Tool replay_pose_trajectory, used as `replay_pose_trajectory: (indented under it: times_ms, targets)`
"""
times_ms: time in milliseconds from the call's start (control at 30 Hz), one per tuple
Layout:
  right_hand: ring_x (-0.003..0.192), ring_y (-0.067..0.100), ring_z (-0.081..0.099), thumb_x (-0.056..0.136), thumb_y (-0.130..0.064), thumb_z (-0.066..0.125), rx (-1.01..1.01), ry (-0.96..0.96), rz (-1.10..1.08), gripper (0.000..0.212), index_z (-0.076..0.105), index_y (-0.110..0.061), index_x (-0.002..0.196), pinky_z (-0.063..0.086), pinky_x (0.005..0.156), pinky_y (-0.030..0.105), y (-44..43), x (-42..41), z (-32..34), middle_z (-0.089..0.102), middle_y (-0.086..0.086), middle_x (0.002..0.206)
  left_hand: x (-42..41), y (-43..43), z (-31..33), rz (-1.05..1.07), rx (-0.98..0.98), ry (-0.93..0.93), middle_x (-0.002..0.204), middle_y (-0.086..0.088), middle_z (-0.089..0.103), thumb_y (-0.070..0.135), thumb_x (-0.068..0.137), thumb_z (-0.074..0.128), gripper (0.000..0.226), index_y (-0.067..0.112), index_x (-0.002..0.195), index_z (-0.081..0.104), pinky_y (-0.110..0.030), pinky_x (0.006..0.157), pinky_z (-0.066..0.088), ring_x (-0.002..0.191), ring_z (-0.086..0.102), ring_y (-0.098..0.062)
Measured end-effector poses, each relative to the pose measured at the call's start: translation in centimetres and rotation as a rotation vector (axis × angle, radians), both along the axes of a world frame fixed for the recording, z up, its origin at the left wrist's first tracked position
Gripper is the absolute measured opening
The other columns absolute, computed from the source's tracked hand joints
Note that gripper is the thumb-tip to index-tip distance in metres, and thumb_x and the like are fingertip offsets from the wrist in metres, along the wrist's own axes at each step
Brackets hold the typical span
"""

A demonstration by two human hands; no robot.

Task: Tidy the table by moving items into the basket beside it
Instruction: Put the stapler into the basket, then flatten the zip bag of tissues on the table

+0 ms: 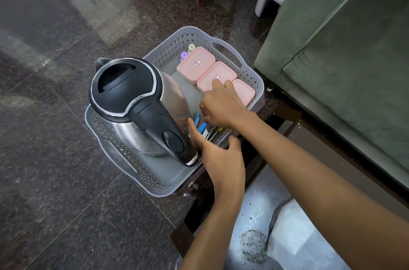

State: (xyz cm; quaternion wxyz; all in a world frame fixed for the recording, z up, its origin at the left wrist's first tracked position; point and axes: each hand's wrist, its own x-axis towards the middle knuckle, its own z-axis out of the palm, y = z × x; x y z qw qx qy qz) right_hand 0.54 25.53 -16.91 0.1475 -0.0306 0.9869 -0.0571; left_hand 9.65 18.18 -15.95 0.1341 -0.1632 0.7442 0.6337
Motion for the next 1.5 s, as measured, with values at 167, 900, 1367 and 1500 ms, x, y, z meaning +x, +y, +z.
replay_pose_trajectory:
  times_ms: [167, 900, 1367, 1500]
  targets:
    - [0.108, 0.029, 0.039, 0.087, -0.019, 0.05, 0.07, -0.02, 0.064, 0.024, 0.07, -0.02, 0.099, 0.021, 0.075, 0.037, -0.3, 0.0, -0.2, 0.061, 0.003, 0.105, -0.1, -0.1, 0.1, 0.005, 0.022, -0.023, 0.154, 0.008, 0.019, 0.0, 0.081, 0.06, 0.088, 0.027, 0.148, 0.011, -0.021, 0.112, 0.021, 0.139, 0.022, -0.001]
    - [0.071, 0.023, 0.058, 0.077, 0.001, 0.053, -0.521, 0.655, -0.902, 0.019, 0.071, -0.003, 0.083, 0.045, 0.066, 0.03, 9.0, 28.4, -0.7, 0.065, 0.01, 0.077, 12.5, 5.0, -2.2, -0.702, 0.025, 0.34, 0.103, 0.005, 0.067, -0.002, 0.08, 0.047, 0.035, 0.019, 0.102, 0.065, -0.023, 0.09, 0.048, 0.1, 0.061, -0.006]
    - [0.075, 0.026, 0.057, 0.074, -0.011, 0.046, -0.477, 0.565, -1.271, 0.022, 0.068, -0.009, 0.075, 0.043, 0.066, 0.025, 3.5, 47.3, -6.0, 0.064, 0.005, 0.078, 20.4, 10.3, -11.9, -1.638, -0.67, 0.461, 0.142, 0.001, 0.048, -0.002, 0.08, 0.047, 0.062, 0.022, 0.138, 0.044, -0.039, 0.112, 0.03, 0.131, 0.044, -0.019]
    - [0.085, 0.027, 0.052, 0.071, -0.02, 0.057, -0.309, 0.353, -1.446, 0.025, 0.059, -0.015, 0.095, 0.052, 0.065, 0.039, 0.6, 48.2, -7.5, 0.056, 0.007, 0.099, 21.3, 10.7, -12.6, -1.704, -0.979, 0.62, 0.138, 0.0, 0.042, 0.02, 0.079, 0.064, 0.07, 0.03, 0.142, 0.035, -0.046, 0.109, 0.026, 0.124, 0.042, -0.027]
